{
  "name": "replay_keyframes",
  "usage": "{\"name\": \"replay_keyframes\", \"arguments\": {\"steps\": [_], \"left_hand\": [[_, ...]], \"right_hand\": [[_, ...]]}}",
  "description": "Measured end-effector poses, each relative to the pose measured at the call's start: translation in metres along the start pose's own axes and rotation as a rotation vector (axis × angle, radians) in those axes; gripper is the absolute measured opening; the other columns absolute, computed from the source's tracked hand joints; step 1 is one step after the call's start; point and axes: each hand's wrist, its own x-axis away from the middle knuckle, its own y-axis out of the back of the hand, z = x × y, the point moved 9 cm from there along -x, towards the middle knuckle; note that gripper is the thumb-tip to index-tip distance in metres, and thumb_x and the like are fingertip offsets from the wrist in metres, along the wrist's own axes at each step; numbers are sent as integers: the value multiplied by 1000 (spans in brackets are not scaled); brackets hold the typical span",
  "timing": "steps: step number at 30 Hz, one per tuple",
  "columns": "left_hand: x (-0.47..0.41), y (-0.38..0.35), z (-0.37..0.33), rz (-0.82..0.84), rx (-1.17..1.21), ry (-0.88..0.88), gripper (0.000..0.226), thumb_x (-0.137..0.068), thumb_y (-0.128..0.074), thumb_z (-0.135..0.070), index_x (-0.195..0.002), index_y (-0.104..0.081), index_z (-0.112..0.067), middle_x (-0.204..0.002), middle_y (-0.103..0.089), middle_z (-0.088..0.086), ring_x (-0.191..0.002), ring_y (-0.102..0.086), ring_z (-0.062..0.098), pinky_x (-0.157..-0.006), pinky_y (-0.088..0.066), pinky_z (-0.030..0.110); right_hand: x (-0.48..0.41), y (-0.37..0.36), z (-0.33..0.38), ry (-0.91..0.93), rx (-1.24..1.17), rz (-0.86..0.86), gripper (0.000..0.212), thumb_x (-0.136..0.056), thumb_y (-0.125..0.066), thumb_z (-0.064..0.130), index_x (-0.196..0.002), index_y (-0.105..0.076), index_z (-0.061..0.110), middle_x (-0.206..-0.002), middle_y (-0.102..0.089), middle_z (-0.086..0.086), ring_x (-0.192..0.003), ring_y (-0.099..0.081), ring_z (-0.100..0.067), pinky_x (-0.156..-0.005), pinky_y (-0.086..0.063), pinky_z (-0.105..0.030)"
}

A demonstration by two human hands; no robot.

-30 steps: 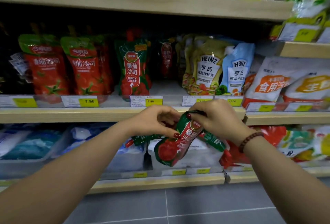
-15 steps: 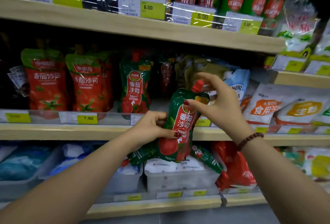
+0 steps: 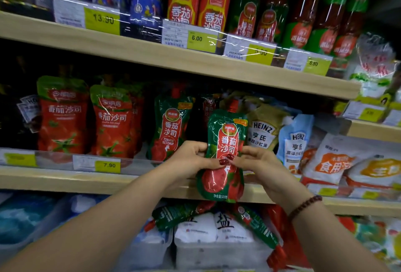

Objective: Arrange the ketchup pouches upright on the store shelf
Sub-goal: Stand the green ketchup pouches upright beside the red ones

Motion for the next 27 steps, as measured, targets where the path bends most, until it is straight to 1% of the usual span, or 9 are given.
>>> {"name": "replay_keyframes", "arguments": {"steps": [4, 7, 9, 12, 15, 18, 21, 25, 27], "left_hand": [[-4, 6, -4, -27, -96, -41, 31, -79, -71, -25, -108, -65, -20, -108, -70, 1, -102, -66, 15, -88, -54, 32], [1, 20, -14, -133, -411, -222, 29, -79, -67, -40, -103, -68, -23, -99, -70, -9, -93, -64, 4, -83, -54, 26], [8, 26, -15, -186, -647, -299, 25, -78, -67, -44, -97, -70, -28, -92, -69, -14, -85, -62, -1, -76, -52, 23], [10, 28, -1, -203, -857, -274, 25, -76, -70, -41, -98, -70, -30, -98, -67, -15, -91, -59, 0, -82, -50, 25], [7, 30, 10, -275, -888, -213, 22, -73, -71, -46, -94, -69, -38, -99, -67, -20, -94, -58, 1, -81, -48, 26], [5, 36, 9, -381, -872, -161, 12, -69, -70, -53, -79, -66, -47, -79, -63, -30, -81, -55, -6, -65, -39, 19], [4, 36, 6, -434, -861, -140, 9, -70, -70, -47, -72, -63, -51, -64, -61, -32, -69, -55, -12, -58, -36, 14], [5, 36, 7, -473, -841, -130, 10, -69, -70, -41, -71, -63, -49, -64, -60, -36, -74, -52, -20, -54, -32, 12], [5, 37, 8, -489, -841, -126, 9, -69, -71, -41, -70, -64, -47, -62, -60, -36, -72, -52, -20, -54, -31, 12]], "right_hand": [[-12, 7, 17, 64, 57, -28, 19, -71, -76, 10, -88, -70, 15, -83, -75, -4, -75, -72, -18, -57, -56, -27], [-22, 18, 29, 102, 80, -84, 19, -71, -76, 10, -89, -69, 15, -83, -75, -3, -77, -71, -20, -68, -57, -36], [-28, 25, 39, 138, 48, -119, 22, -70, -76, 10, -90, -68, 14, -81, -75, 0, -75, -71, -15, -63, -56, -30], [-36, 30, 52, 216, -27, -181, 20, -72, -74, 5, -88, -66, 13, -74, -75, 6, -67, -70, -8, -48, -51, -17], [-44, 32, 55, 301, 17, -276, 24, -71, -75, 1, -89, -66, 12, -75, -74, 4, -69, -70, -7, -56, -54, -19], [-51, 24, 43, 322, 103, -308, 27, -70, -78, 5, -93, -66, 12, -88, -72, 0, -79, -69, -9, -68, -56, -24], [-59, 17, 24, 307, 119, -293, 24, -72, -77, 7, -91, -65, 16, -90, -71, -1, -85, -67, -13, -73, -56, -29], [-67, 13, 4, 286, 195, -259, 23, -72, -76, 8, -84, -64, 22, -86, -68, 3, -76, -64, 0, -63, -52, -14], [-70, 14, 0, 280, 193, -236, 24, -74, -75, 8, -85, -62, 25, -89, -66, 3, -77, -63, 0, -59, -50, -10]]}}
